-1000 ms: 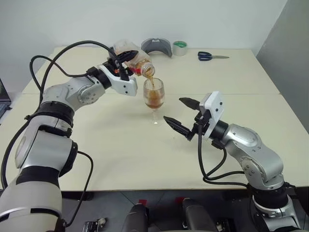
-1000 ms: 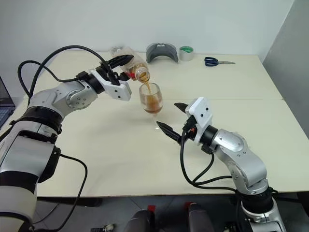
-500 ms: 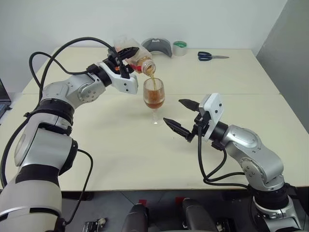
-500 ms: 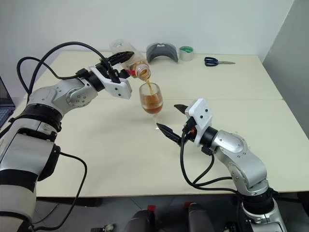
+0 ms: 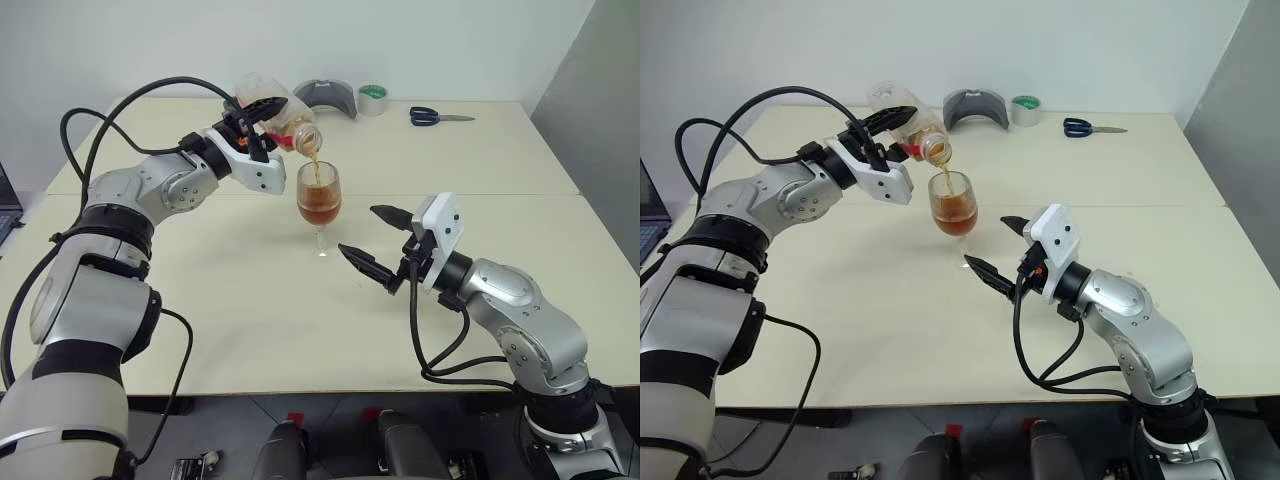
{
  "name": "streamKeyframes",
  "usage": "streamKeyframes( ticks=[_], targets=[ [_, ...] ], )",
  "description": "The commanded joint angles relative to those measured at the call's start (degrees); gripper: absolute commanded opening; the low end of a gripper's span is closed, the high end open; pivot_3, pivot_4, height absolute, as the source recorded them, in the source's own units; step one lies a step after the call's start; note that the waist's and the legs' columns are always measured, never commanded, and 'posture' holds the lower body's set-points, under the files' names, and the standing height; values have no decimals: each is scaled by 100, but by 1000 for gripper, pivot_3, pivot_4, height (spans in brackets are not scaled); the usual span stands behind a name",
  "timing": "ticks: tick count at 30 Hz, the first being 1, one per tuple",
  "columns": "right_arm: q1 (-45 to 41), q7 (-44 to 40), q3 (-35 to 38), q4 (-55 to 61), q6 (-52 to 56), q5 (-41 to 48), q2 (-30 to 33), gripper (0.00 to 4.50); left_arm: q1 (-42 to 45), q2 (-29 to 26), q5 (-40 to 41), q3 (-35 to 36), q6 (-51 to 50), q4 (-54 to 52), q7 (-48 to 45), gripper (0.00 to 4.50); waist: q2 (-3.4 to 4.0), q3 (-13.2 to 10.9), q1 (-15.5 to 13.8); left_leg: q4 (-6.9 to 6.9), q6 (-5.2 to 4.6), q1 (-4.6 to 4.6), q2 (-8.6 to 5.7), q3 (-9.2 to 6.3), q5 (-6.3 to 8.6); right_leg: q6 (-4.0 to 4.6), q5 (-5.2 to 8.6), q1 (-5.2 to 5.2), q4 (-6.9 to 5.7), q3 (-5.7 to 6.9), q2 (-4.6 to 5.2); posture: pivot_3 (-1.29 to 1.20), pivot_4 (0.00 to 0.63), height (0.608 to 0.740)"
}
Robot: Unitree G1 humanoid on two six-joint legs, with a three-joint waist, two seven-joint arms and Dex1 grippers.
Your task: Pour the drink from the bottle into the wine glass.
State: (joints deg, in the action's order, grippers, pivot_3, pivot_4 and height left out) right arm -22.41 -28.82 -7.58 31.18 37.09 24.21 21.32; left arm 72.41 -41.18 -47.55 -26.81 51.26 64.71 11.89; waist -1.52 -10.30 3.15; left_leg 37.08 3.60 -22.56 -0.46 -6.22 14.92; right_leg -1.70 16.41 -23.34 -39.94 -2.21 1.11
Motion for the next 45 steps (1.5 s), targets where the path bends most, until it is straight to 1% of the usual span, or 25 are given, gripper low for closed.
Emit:
streamKeyframes(
  ticks=[1,8,14,20,21,23,26,28,32,35,37,38,41,45],
  targets=[
    [-5,0,61,285,-29,78,12,4500,186,-9,226,154,-56,-12,-5,1765,0,0,1,0,0,0,0,0,0,0,0,0,0,0,0,0,150,740],
    [-66,18,101,245,-99,69,-13,4500,64,146,818,393,-52,-38,-567,1765,0,0,1,1,0,-1,0,0,0,0,0,0,0,1,1,0,150,740],
    [-128,92,131,177,-415,-60,-129,4500,-121,302,1457,694,-144,-157,-1214,1765,0,0,11,1,0,0,0,1,0,0,0,0,-2,-1,0,0,150,740],
    [-229,-56,205,155,-633,18,-134,4500,-447,637,2560,1224,-501,-464,-2446,1765,0,1,10,8,3,-3,-1,-2,-2,0,0,0,-2,1,1,0,150,740],
    [-233,-97,198,165,-640,36,-116,4500,-547,754,2936,1427,-760,-604,-2741,1765,0,0,9,7,3,-3,0,-1,-2,0,0,0,-3,0,1,0,150,740],
    [-237,-138,198,172,-646,51,-92,4500,-710,881,3398,1683,-1142,-888,-3122,1765,0,1,11,8,2,-3,0,-1,-1,1,0,0,-3,-1,1,0,150,740],
    [-296,-192,242,188,-484,167,-38,4500,-1177,1012,4281,2231,-2250,-1736,-3618,1764,0,1,41,10,2,-2,2,-1,-2,1,0,0,-5,-4,1,0,150,740],
    [-324,-260,232,205,-390,232,44,4500,-1506,1020,4771,2630,-3141,-2360,-3700,1763,0,1,74,10,2,0,4,0,-1,1,0,0,-7,-5,0,0,150,740],
    [-386,-414,113,241,-195,266,309,4500,-2223,827,5110,3136,-4352,-3391,-3604,1762,0,1,146,10,1,3,7,-5,-1,1,0,0,-10,-4,-3,0,150,740],
    [-490,-499,-63,295,205,313,515,4500,-2875,791,5579,3634,-5479,-4122,-3495,1762,1,2,166,11,1,5,7,-5,-1,1,-1,0,-12,-7,-1,0,150,740],
    [-592,-446,-163,255,405,249,575,4500,-3231,889,6065,3970,-6332,-4518,-3504,1762,0,2,161,11,1,6,8,-6,-1,2,0,1,-12,-7,-1,0,150,740],
    [-644,-409,-190,198,501,227,573,4500,-3419,901,6171,4050,-6581,-4660,-3527,1762,0,2,160,13,1,4,8,-9,-1,2,-1,1,-11,-5,-1,0,150,740],
    [-728,-428,-208,92,534,226,526,4500,-3820,948,6366,4264,-7073,-4964,-3407,1762,-2,3,144,18,1,2,7,-11,-1,2,-1,1,-12,-4,2,0,150,740],
    [-777,-623,-261,127,526,362,471,4500,-4153,914,6423,4351,-7314,-5243,-3361,1761,-5,5,100,19,1,-1,8,-12,-1,2,-1,3,-8,-2,6,0,150,740]
  ],
)
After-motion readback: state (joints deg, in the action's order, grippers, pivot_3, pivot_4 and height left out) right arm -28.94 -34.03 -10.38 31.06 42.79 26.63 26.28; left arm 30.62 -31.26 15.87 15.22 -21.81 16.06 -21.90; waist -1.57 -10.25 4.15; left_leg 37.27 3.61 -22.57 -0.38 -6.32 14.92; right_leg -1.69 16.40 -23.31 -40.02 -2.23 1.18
